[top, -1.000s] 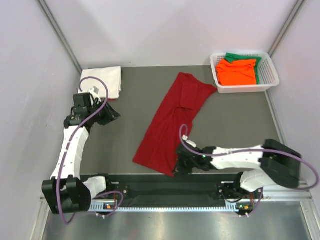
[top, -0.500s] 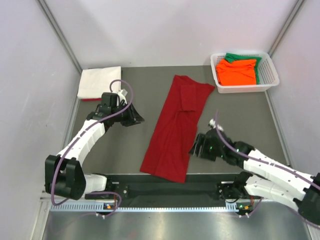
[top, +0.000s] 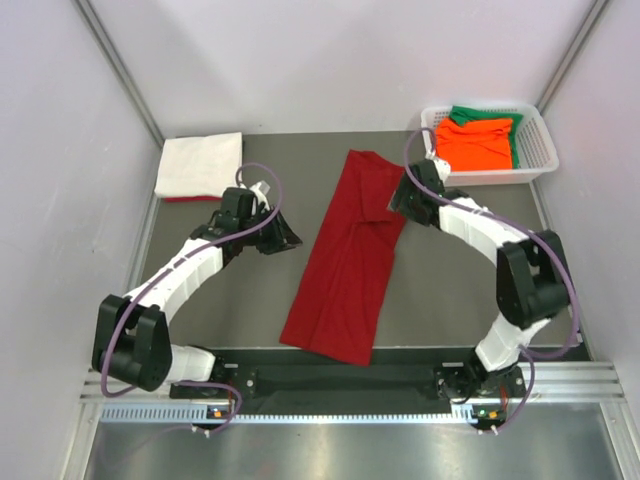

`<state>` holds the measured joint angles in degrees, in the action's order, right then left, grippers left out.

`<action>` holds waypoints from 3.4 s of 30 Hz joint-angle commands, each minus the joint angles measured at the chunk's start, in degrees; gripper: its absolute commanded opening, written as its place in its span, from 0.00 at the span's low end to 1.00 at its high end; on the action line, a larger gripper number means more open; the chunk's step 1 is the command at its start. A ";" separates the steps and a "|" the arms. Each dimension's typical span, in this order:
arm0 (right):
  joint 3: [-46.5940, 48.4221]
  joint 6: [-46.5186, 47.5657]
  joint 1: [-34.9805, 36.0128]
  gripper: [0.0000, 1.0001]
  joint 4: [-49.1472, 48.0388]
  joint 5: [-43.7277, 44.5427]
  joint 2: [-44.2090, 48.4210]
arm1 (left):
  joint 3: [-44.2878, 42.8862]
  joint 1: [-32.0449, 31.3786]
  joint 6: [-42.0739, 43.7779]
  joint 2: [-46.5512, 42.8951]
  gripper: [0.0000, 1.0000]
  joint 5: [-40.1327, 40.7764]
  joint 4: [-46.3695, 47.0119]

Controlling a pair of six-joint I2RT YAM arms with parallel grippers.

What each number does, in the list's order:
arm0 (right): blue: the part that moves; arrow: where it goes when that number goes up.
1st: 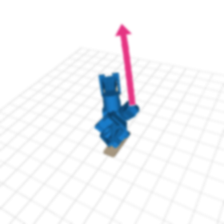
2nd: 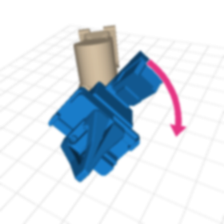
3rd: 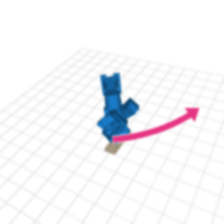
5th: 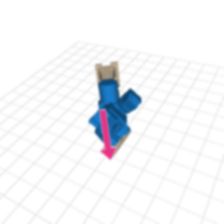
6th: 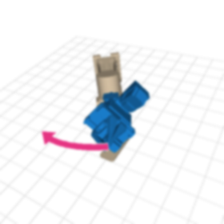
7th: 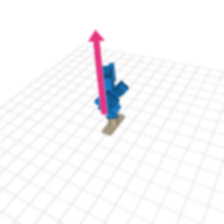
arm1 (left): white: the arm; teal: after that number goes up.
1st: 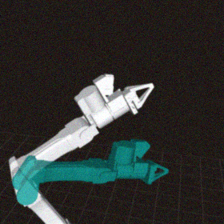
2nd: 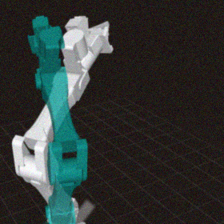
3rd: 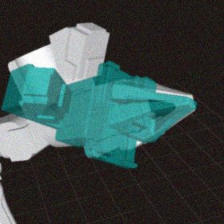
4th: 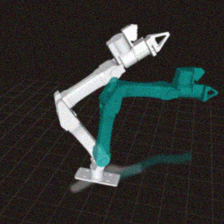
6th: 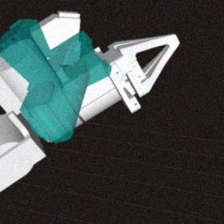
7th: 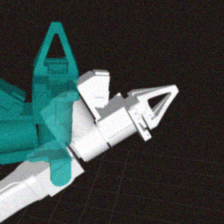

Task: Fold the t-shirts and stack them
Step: Fold the tshirt

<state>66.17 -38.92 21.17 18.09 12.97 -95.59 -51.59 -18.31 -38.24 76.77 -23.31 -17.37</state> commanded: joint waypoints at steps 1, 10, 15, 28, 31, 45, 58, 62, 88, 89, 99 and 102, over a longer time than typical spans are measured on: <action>8.15 0.43 -1.04 0.60 -4.55 7.41 -5.63 | 2.28 -0.33 -1.83 -1.89 0.33 0.37 4.18; 23.11 -2.83 -2.36 0.56 2.03 14.36 -19.88 | 1.85 -0.33 -0.17 -1.98 0.33 1.25 3.39; 28.65 -2.22 -4.03 0.59 3.71 13.66 -25.59 | 0.09 -0.33 -0.17 1.97 0.33 -0.94 3.83; 41.75 1.73 -5.96 0.61 5.03 10.50 -38.70 | -11.42 0.55 2.47 14.63 0.31 -4.46 0.67; 45.62 3.31 -5.96 0.47 3.81 9.36 -41.69 | -11.95 1.08 2.47 15.95 0.31 -4.90 1.72; 67.38 1.47 -5.17 0.25 -7.18 3.82 -55.38 | -15.56 3.98 2.03 23.86 0.32 -6.49 3.39; 74.98 4.81 -6.23 0.47 -12.32 -4.70 -58.75 | -2.13 3.72 -1.13 18.68 0.40 -10.00 2.42; 71.48 8.67 -6.67 0.69 -2.28 -6.12 -51.03 | 3.51 2.23 -1.93 14.65 0.41 -10.88 2.16; -27.65 4.22 -2.89 0.98 2.93 -38.72 30.98 | 16.44 -9.73 -5.70 2.75 0.42 -2.27 -4.08; -32.03 2.63 -2.02 0.97 2.05 -38.90 33.43 | 16.44 -10.25 -6.32 3.73 0.42 -2.53 -3.82; -45.69 -8.63 7.57 0.69 -8.86 -32.23 34.95 | 20.64 -15.97 -11.15 8.48 0.41 1.69 -0.13; -46.92 -9.77 9.59 0.66 -8.24 -30.38 34.95 | 22.58 -16.06 -12.12 8.48 0.41 2.48 0.92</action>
<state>20.53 -45.95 29.02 13.61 -21.47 -60.42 -33.26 -33.87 -49.93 83.42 -28.49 -16.64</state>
